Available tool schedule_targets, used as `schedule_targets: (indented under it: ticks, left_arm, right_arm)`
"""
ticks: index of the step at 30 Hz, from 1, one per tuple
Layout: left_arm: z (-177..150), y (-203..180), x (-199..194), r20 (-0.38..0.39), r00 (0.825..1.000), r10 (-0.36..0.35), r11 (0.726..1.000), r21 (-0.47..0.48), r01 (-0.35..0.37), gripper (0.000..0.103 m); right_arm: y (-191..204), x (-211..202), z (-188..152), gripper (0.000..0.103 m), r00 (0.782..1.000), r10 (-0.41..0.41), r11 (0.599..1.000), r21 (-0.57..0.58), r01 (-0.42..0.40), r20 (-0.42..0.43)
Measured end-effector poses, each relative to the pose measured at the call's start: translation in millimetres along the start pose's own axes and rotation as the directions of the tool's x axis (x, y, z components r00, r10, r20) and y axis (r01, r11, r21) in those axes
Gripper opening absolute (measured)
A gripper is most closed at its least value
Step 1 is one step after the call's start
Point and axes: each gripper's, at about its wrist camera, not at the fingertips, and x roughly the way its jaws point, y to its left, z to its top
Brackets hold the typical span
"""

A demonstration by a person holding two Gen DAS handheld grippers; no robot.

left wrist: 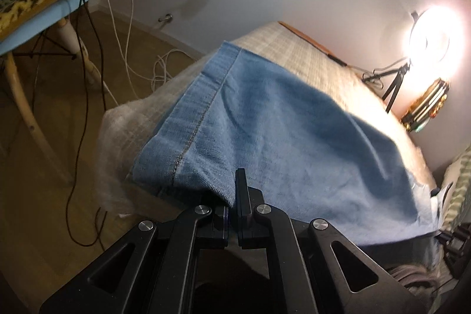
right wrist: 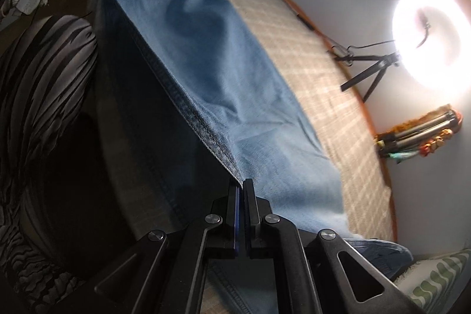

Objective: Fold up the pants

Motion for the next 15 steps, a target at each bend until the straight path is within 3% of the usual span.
schedule_targets:
  ticks: [8,15]
  left_arm:
    - [2.3,5.9,-0.7,-0.062,0.998,0.024,1.000,0.011,-0.023,0.020]
    - [10.1,5.2,-42.1,-0.005,0.999,0.033,0.999,0.044,-0.033,0.029]
  right_arm:
    - [-2.5,6.4,-9.7,0.004,0.997,0.077,0.994,0.082,-0.076,-0.014]
    - [-22.7,-5.5,-14.0,0.009,0.990,0.126,0.964,0.228,-0.138,0.065]
